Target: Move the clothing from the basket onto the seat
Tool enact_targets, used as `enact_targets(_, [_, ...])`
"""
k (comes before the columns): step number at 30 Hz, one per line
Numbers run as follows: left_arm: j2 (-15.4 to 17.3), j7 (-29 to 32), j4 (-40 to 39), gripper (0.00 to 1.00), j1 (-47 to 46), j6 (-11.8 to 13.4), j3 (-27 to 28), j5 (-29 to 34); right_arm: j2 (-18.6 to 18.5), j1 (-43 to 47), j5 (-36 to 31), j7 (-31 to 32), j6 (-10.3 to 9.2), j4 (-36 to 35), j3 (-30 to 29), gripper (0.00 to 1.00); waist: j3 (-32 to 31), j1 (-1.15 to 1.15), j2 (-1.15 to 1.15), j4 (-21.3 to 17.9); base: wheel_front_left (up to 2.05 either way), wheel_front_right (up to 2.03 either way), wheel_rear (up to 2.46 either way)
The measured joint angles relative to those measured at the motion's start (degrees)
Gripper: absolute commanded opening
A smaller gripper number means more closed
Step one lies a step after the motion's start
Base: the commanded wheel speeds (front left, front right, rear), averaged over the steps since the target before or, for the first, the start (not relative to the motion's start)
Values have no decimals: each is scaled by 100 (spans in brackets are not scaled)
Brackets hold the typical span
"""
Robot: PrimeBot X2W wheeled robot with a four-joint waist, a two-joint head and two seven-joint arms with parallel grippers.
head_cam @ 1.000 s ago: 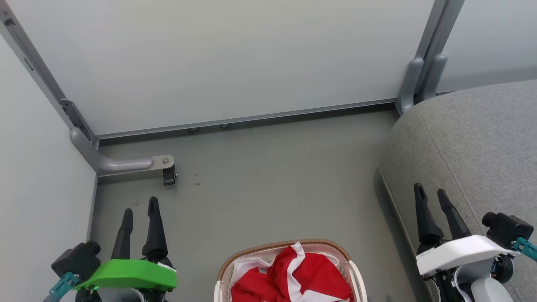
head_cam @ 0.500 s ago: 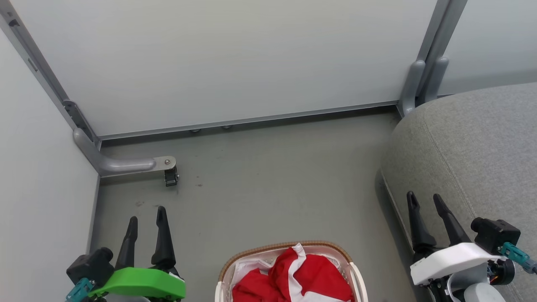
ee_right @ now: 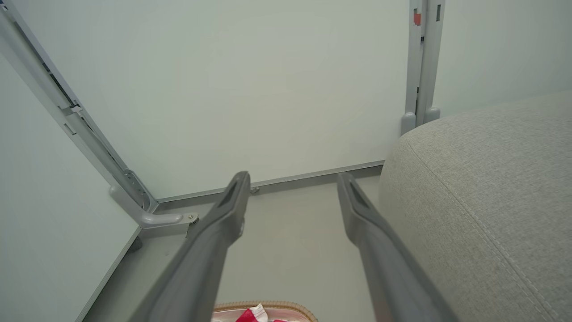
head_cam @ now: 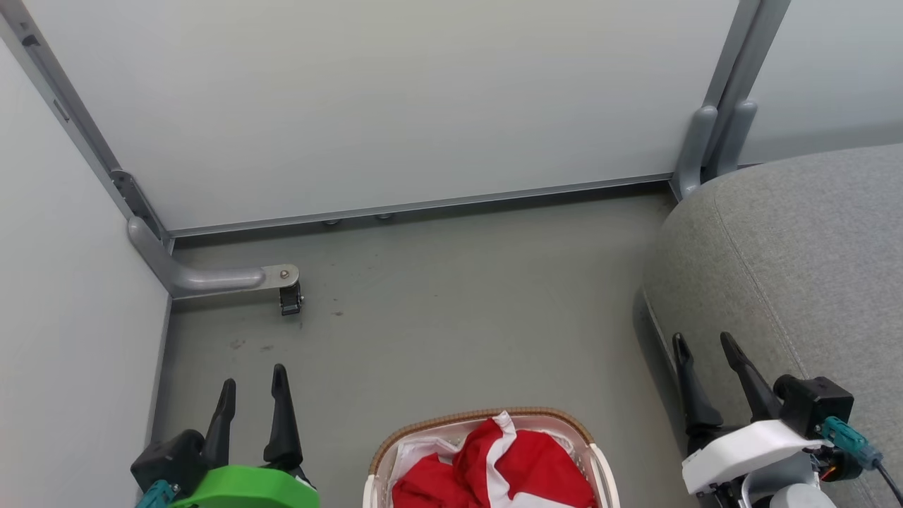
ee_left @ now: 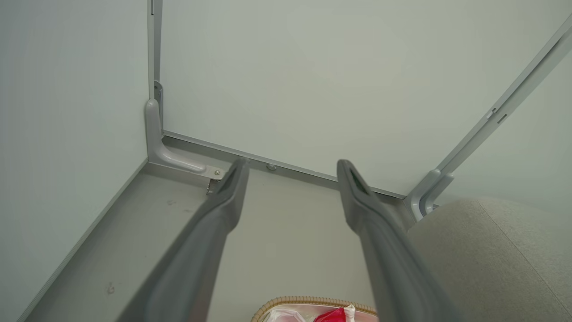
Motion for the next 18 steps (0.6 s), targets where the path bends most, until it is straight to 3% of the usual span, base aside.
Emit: enact_targets(18, [5, -194, 211, 100, 23, 49, -48, 572, -8, 3, -737, -188, 0, 67, 75, 100, 21, 0, 0, 18, 0, 0, 0])
